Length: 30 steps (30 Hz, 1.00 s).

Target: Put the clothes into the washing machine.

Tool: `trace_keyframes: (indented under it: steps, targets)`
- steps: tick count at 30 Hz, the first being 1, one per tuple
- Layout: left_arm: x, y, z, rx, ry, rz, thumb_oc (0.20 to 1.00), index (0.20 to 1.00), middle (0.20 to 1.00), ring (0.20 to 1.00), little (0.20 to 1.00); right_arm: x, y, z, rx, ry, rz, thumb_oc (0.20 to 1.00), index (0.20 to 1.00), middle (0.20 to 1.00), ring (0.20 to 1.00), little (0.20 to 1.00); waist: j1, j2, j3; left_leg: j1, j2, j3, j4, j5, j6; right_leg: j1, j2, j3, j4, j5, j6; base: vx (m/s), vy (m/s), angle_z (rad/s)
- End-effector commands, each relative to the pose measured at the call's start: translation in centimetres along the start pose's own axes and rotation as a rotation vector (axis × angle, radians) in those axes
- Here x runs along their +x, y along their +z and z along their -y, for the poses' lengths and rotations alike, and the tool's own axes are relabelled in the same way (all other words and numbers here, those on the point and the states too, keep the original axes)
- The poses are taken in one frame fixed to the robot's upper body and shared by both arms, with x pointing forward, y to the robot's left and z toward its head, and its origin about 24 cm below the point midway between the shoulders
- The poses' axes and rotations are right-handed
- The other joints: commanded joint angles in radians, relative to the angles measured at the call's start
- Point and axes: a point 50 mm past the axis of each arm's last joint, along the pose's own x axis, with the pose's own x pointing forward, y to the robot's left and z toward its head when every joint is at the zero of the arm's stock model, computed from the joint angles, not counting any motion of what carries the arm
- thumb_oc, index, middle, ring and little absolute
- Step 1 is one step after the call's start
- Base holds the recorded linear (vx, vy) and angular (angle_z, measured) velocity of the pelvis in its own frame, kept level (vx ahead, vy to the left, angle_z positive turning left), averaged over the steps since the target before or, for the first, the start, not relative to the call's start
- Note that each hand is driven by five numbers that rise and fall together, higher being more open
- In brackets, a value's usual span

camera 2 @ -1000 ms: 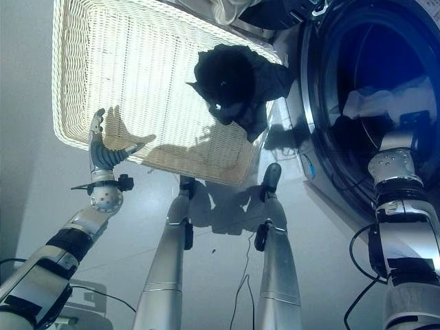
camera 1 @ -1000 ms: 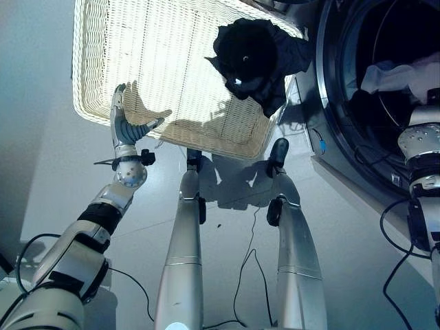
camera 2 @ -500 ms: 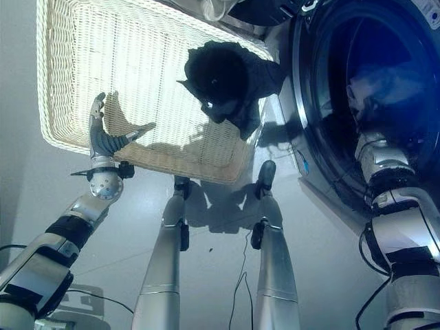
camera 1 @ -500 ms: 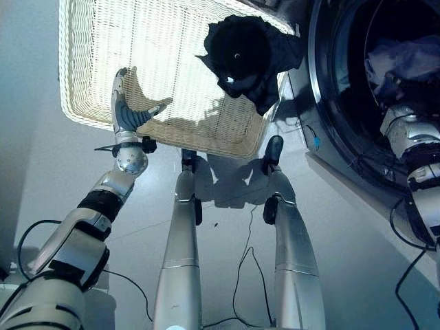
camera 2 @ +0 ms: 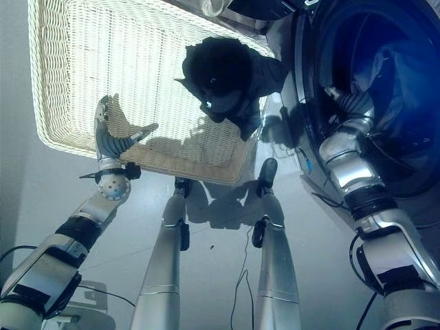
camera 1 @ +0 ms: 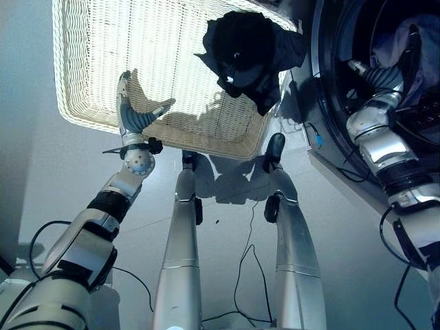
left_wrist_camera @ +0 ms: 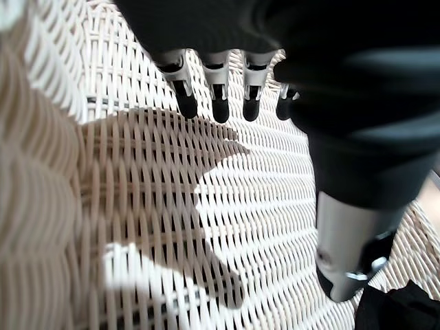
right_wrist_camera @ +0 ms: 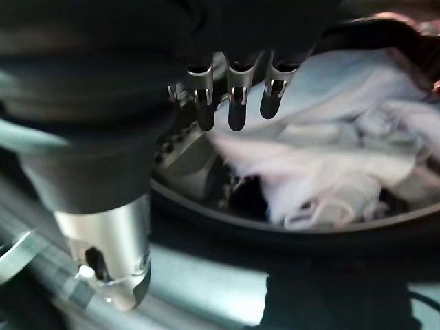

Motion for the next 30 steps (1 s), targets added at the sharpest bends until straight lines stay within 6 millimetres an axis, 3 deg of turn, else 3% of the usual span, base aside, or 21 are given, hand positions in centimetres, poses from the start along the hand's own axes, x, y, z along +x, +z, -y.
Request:
trace_keyframes:
  steps: [1,6,8,15,16,17,23,25,30]
  targets:
    - [0.3,0.3,-0.2,-0.039,0.075,0.001,1.000,1.000,1.000,1.000,1.000,0.4,2.3,0.7,-0.024,0.002,0.188,1.000,1.000,1.000,1.000,1.000,-0.036,0.063,-0.020,-0.010,-0.102,0.027,0.028,-0.032,0.091,0.029,0.070,-0.084,0.005,0.000,0.063,-0.02,0.031,0.01]
    - [0.0,0.3,0.2,-0.045,0.079,-0.002,1.000,1.000,1.000,1.000,1.000,-1.4,2.3,-0.3,-0.039,0.069,0.209,1.000,1.000,1.000,1.000,1.000,-0.044,0.061,-0.020,-0.008,-0.097,0.038,0.025,-0.024,0.089,0.027,0.075,-0.079,0.011,-0.003,0.059,0.00,0.000,0.00]
    - [0.2,0.5,0.1,-0.045,0.079,0.001,1.000,1.000,1.000,1.000,1.000,-1.7,1.0,-0.5,-0.058,0.081,0.129,1.000,1.000,1.000,1.000,1.000,-0.048,0.060,-0.020,-0.011,-0.094,0.042,0.029,-0.023,0.086,0.024,0.079,-0.074,0.017,-0.004,0.059,0.00,0.000,0.00]
    - [0.8,0.6,-0.2,-0.044,0.079,0.002,1.000,1.000,1.000,1.000,1.000,-1.3,-1.2,-0.3,-0.072,0.038,-0.003,1.000,1.000,1.000,1.000,1.000,-0.046,0.059,-0.020,-0.008,-0.092,0.043,0.029,-0.024,0.083,0.025,0.076,-0.077,0.016,-0.001,0.060,0.00,0.000,0.00]
    - [1.0,0.7,-0.2,-0.044,0.080,0.005,1.000,1.000,1.000,1.000,1.000,-0.6,-2.5,0.4,-0.100,-0.029,-0.059,1.000,1.000,1.000,1.000,1.000,-0.045,0.060,-0.020,-0.012,-0.091,0.042,0.030,-0.026,0.083,0.023,0.073,-0.079,0.010,0.006,0.061,0.00,0.000,0.00]
    - [1.2,0.9,-0.2,-0.042,0.083,0.010,1.000,1.000,1.000,1.000,1.000,0.2,-2.5,1.0,-0.105,-0.070,-0.035,1.000,1.000,1.000,1.000,1.000,-0.044,0.061,-0.020,-0.016,-0.092,0.039,0.026,-0.025,0.084,0.019,0.070,-0.083,0.005,0.014,0.064,0.00,-0.031,0.01]
    - [0.8,0.9,-0.3,-0.036,0.097,0.007,1.000,1.000,1.000,1.000,1.000,0.6,1.1,1.2,-0.057,-0.021,0.160,1.000,1.000,1.000,1.000,1.000,-0.046,0.053,-0.020,-0.016,-0.095,0.034,0.018,-0.023,0.087,0.016,0.076,-0.081,0.003,0.018,0.068,0.00,-0.012,0.00]
    - [0.4,0.9,-0.1,-0.035,0.101,0.011,1.000,1.000,1.000,1.000,1.000,-0.7,3.7,0.8,-0.002,0.042,0.316,1.000,1.000,1.000,1.000,1.000,-0.051,0.051,-0.020,-0.016,-0.096,0.034,0.019,-0.022,0.088,0.015,0.077,-0.079,0.006,0.013,0.068,0.00,0.005,-0.02]
    - [-0.2,0.8,0.4,-0.038,0.098,0.007,1.000,1.000,1.000,1.000,1.000,-3.0,5.9,0.0,0.039,0.127,0.467,1.000,1.000,1.000,1.000,1.000,-0.054,0.053,-0.020,-0.008,-0.100,0.035,0.019,-0.020,0.090,0.021,0.077,-0.076,0.009,0.008,0.068,0.00,0.000,0.00]
